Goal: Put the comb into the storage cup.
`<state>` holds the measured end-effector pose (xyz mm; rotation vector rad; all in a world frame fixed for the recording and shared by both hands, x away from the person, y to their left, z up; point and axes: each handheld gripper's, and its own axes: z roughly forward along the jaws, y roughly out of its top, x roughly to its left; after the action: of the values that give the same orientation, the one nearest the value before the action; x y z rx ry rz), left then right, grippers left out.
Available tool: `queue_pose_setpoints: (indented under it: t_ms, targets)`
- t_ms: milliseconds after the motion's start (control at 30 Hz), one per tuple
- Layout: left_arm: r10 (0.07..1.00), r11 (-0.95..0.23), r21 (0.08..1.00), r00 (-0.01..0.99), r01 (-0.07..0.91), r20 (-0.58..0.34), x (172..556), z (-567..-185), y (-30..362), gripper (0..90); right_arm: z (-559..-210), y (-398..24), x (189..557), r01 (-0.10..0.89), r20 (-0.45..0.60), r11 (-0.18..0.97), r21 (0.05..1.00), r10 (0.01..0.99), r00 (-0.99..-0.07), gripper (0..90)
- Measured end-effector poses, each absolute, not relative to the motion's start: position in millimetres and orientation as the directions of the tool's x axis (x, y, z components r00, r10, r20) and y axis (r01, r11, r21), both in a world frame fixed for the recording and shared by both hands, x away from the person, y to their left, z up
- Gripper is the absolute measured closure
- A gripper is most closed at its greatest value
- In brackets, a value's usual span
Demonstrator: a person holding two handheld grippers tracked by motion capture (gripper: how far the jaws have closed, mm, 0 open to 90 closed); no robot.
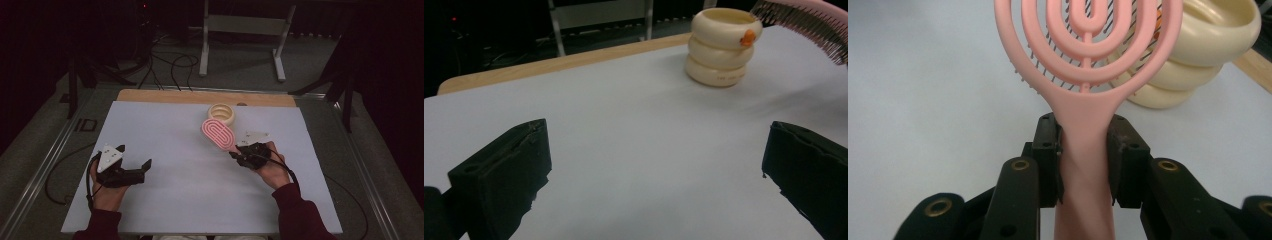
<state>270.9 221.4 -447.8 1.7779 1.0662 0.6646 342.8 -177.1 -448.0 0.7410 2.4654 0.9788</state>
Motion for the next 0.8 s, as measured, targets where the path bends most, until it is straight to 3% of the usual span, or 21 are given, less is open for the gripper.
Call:
queue_pose_setpoints:
  t_ms: [800]
  targets:
    - [0.825, -0.215, 0.905, 0.564, 0.367, -0.032, 295.8, -428.3, 176.6, 0.0, -443.5, -158.6, 338.2, 0.287, -0.166, 0.575, 0.766, 0.608, -0.776, 69.9]
